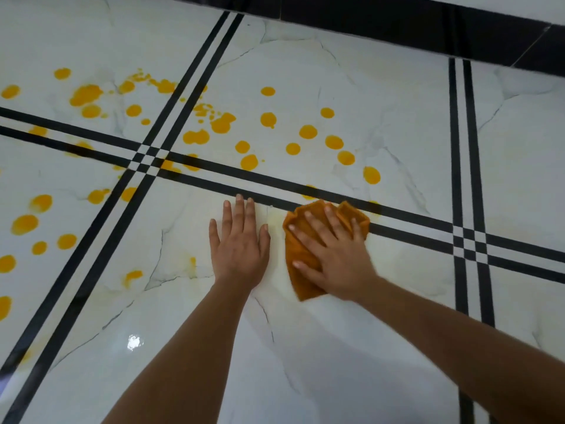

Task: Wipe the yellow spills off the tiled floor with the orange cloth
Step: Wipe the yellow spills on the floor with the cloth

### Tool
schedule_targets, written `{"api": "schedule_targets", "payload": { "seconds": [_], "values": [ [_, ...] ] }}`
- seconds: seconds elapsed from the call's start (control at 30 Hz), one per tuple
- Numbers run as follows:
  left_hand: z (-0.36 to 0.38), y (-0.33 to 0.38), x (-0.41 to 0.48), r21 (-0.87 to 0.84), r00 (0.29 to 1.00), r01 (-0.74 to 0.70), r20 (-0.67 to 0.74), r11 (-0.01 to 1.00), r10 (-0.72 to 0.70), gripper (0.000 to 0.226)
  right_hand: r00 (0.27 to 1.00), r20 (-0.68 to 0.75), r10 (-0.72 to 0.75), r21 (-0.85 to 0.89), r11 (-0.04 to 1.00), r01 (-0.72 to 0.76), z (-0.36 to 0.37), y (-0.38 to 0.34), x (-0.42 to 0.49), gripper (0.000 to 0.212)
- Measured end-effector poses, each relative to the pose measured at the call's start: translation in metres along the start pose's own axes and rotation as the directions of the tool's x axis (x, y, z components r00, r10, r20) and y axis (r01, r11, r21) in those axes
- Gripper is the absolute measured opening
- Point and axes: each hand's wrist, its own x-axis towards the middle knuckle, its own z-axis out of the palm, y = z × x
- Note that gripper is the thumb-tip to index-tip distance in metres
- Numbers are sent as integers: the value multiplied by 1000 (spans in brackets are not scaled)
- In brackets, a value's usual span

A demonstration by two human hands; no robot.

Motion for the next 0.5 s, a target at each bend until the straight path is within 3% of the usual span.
{"api": "schedule_targets", "payload": {
  "seconds": [0.03,0.07,0.17,0.2,0.27,0.3,0.33,0.37,0.43,0.47,0.5],
  "values": [
    [-1,-3,6,9,1000,3,-5,1000,-3,65,998,12,-69,-18,997,69,-1,16,7,61],
    [-2,-5,13,18,1000,-1,-13,1000,1,66,1000,5,-20,-17,1000,20,-4,28,22,61],
    [0,-1,35,24,998,-36,-48,999,37,72,916,-70,395,93,917,-388,-8,24,72,64],
    [0,2,41,19,997,-47,-55,999,48,73,911,-92,402,95,914,-394,-6,15,76,64],
    [5,10,56,12,995,-65,-77,998,65,73,987,-120,107,10,994,-107,5,24,72,61],
    [5,15,58,10,993,-75,-93,997,76,72,992,-111,-63,-36,998,59,3,41,68,59],
    [5,20,61,3,991,-83,-101,997,83,71,987,-110,-119,-54,992,114,-1,61,71,58],
    [7,25,66,-4,991,-87,-101,996,86,71,993,-111,-29,-37,999,25,-5,78,81,59],
    [10,34,72,-2,990,-100,-98,995,99,72,939,-153,309,60,951,-303,-10,83,93,62],
    [12,40,82,-5,990,-105,-98,994,104,72,929,-138,345,49,939,-341,-8,82,96,63],
    [12,44,86,-8,988,-106,-110,994,104,72,965,-127,231,26,973,-230,-4,79,87,63]
  ]
}}
